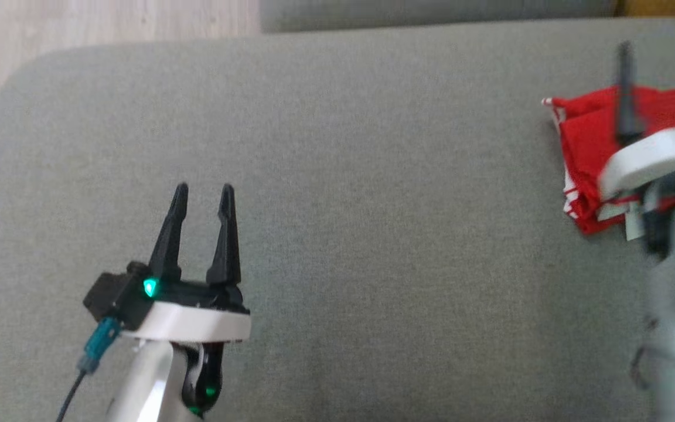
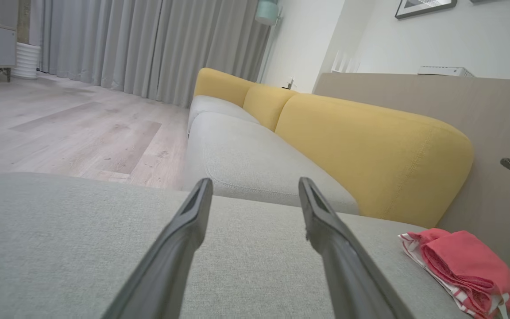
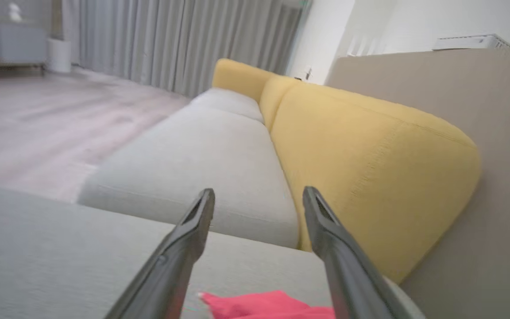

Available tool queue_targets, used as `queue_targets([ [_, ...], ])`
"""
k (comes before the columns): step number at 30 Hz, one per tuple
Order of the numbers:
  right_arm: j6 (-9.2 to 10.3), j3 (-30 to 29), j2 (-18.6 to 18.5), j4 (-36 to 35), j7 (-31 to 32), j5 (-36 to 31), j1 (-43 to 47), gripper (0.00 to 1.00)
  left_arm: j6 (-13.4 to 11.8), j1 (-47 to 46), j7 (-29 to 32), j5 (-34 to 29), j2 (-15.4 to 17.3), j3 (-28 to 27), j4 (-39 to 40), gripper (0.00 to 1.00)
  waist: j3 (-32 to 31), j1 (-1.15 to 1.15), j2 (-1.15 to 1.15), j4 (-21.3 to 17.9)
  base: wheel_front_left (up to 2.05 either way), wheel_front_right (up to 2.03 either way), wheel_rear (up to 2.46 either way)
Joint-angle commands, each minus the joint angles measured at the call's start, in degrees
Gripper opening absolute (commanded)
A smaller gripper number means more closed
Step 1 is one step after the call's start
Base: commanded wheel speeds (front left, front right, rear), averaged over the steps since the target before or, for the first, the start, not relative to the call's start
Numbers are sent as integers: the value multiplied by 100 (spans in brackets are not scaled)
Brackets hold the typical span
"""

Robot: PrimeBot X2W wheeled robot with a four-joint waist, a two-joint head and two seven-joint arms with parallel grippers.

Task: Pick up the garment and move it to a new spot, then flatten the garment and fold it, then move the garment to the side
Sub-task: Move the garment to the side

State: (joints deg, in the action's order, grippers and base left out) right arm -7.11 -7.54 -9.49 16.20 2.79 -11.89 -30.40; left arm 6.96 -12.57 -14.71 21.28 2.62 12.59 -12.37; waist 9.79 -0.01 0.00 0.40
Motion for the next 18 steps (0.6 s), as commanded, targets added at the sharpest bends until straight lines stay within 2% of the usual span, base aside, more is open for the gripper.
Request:
queue_targets([
  [1,-37,198,176,-330,-125,150,101,100,-77,1,-29,20,26,-232,218,100,-262,1,0,36,0,0,0],
  [4,-37,337,521,-590,-430,548,467,100,-130,141,-29,-18,26,-242,263,100,-456,1,0,86,0,0,0],
  [6,-37,340,621,-673,-766,780,722,100,-145,238,-29,-51,26,-256,284,100,-546,1,0,116,0,0,0],
  [11,-37,704,658,-378,-1435,1928,1528,100,-147,496,-29,-203,26,-232,229,100,-743,1,0,239,0,0,0],
  [15,-37,998,659,-98,-1680,2389,2013,100,-198,667,-29,-257,26,-290,243,100,-830,1,0,304,0,0,0],
  [18,-37,1200,660,43,-1750,2488,2209,100,-243,775,-29,-228,26,-324,238,100,-860,1,0,322,0,0,0],
])
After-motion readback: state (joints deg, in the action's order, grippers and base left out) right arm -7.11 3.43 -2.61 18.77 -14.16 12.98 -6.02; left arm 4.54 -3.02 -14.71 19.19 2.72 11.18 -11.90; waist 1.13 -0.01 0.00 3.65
